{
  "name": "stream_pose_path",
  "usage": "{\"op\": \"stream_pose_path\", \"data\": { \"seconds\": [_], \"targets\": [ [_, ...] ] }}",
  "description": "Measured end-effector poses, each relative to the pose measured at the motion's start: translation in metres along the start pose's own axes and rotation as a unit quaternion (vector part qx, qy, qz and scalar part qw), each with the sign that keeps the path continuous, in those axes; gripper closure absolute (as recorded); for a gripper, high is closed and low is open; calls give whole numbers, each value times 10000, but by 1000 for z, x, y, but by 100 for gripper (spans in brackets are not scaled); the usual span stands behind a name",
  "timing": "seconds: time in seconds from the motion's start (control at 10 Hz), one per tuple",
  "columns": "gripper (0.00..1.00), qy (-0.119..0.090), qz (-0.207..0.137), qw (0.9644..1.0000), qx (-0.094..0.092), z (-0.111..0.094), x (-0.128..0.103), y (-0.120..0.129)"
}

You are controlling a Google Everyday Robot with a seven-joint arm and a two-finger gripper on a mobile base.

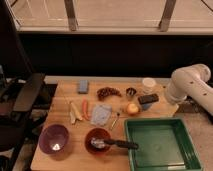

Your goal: Place eraser in table surface

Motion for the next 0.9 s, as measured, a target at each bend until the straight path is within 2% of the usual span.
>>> {"op": "stream_pose_path", "data": {
  "seconds": [0.1, 0.3, 0.7, 0.9],
  "targets": [
    [26, 80, -280, 9996, 44, 4, -12, -20],
    [26, 31, -697, 9975, 88, 15, -41, -52],
    [26, -210, -973, 9950, -14, 43, -66, -70],
    [26, -283, -977, 9948, -100, 54, -68, -71]
  ]
}}
